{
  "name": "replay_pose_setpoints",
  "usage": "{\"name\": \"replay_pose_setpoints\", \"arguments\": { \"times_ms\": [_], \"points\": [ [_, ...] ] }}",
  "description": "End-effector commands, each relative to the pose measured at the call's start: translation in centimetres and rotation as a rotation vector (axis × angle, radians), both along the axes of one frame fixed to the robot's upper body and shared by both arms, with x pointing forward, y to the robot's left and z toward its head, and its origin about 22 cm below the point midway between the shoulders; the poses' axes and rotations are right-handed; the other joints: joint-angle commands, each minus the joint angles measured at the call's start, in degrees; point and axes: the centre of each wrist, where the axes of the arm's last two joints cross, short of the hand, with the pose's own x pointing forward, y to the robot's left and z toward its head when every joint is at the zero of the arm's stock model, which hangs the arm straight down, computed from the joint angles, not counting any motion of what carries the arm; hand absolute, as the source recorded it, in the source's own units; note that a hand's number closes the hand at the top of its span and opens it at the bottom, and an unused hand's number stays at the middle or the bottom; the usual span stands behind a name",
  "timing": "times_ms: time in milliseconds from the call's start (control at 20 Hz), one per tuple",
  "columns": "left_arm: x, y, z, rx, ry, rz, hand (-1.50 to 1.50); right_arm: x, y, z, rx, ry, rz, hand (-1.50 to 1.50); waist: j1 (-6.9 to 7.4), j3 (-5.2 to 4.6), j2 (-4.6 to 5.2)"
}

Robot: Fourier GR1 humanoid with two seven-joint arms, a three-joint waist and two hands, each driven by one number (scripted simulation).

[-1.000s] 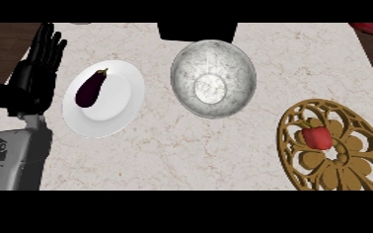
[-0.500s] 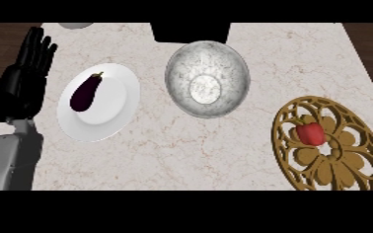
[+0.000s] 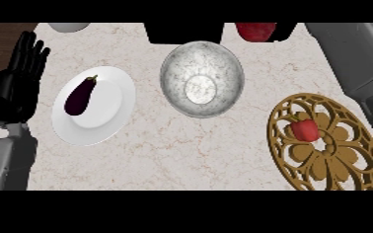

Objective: Pick the pear from the placemat and place it in the bowl

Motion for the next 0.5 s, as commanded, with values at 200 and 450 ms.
{"name": "replay_pose_setpoints", "arguments": {
  "times_ms": [200, 450],
  "points": [
    [-0.8, 0.2, 0.3, 0.020, 0.010, 0.004, 0.00, -1.0, 6.2, -6.8, -0.081, 0.032, 0.059, 1.50, -0.03, 0.05, 0.03],
    [-0.7, 0.2, -0.3, 0.009, -0.004, 0.013, 0.00, -2.8, 10.5, -11.4, -0.104, 0.091, -0.047, 1.50, -0.97, 0.02, -0.24]
  ]
}}
